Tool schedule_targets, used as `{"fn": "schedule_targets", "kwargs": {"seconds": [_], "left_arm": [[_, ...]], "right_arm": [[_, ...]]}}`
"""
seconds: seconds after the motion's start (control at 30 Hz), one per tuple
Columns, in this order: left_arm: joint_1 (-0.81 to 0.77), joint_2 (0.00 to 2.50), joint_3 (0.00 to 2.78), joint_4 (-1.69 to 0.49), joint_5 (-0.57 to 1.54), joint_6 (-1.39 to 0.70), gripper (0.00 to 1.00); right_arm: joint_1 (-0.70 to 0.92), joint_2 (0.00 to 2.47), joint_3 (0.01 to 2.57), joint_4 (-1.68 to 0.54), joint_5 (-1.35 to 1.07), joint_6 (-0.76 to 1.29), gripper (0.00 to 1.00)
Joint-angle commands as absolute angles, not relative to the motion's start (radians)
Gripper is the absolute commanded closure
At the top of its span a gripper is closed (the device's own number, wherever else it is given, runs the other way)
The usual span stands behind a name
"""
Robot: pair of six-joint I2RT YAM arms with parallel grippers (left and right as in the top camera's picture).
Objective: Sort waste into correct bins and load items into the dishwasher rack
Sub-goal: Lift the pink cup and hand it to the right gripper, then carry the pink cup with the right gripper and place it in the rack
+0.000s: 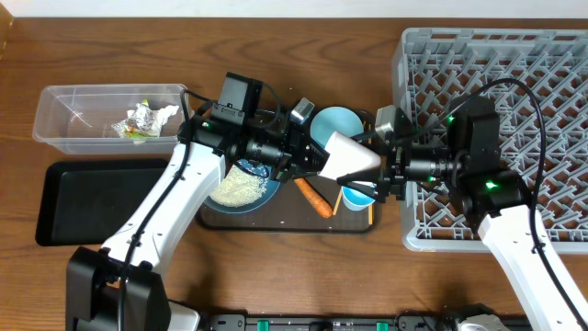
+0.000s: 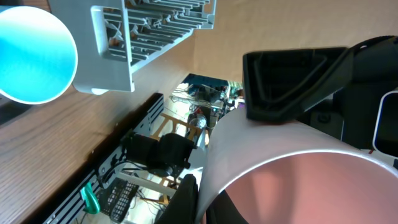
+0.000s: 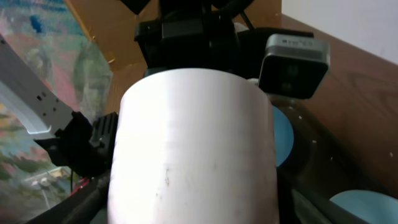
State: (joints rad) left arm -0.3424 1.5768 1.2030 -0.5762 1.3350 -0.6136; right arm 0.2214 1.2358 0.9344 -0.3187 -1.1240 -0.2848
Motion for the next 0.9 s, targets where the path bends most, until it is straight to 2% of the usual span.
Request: {"fn": "schedule_targets", "kwargs": {"seconds": [0.0,0.27,0.4,0.6,0.73,0.87], "left_arm": [[-0.35,1.577,1.213,-0.578,1.368,-0.615,0.94],[-0.35,1.577,1.213,-0.578,1.275,-0.615,0.93],[-0.343,1.577,1.213,-0.579,1.183,-0.582,0.79],[-0.286,1.563,1.213,-0.653,0.852,-0.49,0.66],[-0.239,1.525,1.213,-0.739,0.595,-0.426,0.66],[-0.197,1.47,1.213,-0.767,0.467,-0.392,0.65]], "right_arm": [[0.223,1.237,0.948,-0.337,-1.045,-0.27,0.36],[0.221,1.236,0.948,-0.357,-0.944,-0.202,0.49],[0.218,1.233,0.948,-0.356,-0.888,-0.162,0.52],[0.154,1.171,0.95,-0.4,-0.732,-0.028,0.58],[0.066,1.112,0.985,-0.538,-0.641,0.005,0.61],[-0.048,1.096,1.09,-0.77,-0.465,0.014,0.65]]}}
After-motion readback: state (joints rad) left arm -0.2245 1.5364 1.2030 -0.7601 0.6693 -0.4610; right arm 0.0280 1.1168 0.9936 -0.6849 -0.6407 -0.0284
